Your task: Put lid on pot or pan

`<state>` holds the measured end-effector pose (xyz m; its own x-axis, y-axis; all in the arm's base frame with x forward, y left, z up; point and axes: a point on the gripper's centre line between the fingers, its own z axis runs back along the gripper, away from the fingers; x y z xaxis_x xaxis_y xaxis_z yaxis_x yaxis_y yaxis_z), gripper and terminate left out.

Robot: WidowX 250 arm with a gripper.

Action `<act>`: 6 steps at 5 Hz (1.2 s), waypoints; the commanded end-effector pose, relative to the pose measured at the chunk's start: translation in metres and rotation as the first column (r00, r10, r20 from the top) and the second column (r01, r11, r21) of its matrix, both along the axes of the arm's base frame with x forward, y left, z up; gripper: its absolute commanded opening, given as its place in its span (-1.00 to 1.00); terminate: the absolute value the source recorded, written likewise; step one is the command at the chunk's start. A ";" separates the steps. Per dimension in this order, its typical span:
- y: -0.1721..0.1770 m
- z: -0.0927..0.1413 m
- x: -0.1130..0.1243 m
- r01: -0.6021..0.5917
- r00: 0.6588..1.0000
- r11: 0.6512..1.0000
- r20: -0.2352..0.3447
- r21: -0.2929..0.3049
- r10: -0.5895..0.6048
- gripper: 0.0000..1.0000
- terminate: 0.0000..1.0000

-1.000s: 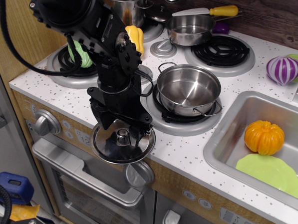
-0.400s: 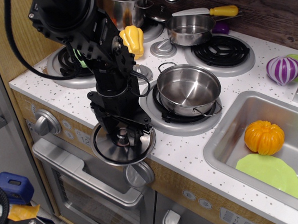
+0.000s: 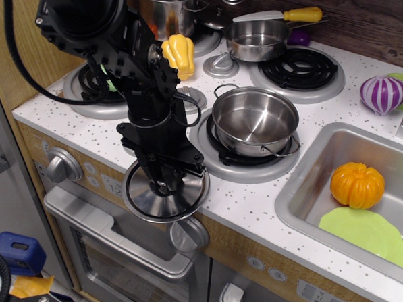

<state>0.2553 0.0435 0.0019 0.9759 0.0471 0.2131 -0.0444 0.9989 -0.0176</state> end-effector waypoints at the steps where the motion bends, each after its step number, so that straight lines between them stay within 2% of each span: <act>1: -0.003 0.028 0.008 -0.006 1.000 0.999 0.022 0.050 0.005 -1.00 -1.00; 2: -0.004 0.060 0.012 -0.015 1.000 0.994 0.005 0.112 0.015 -1.00 -1.00; 3: -0.009 0.089 0.025 -0.032 0.999 0.986 0.012 0.162 0.030 -1.00 -1.00; 4: -0.015 0.104 0.042 -0.008 1.000 0.986 0.025 0.168 0.004 -1.00 -1.00; 5: -0.018 0.110 0.054 0.090 0.995 0.976 0.029 0.198 -0.097 -1.00 -1.00; 6: -0.019 0.110 0.053 0.162 0.986 0.961 0.014 0.225 -0.169 -1.00 -1.00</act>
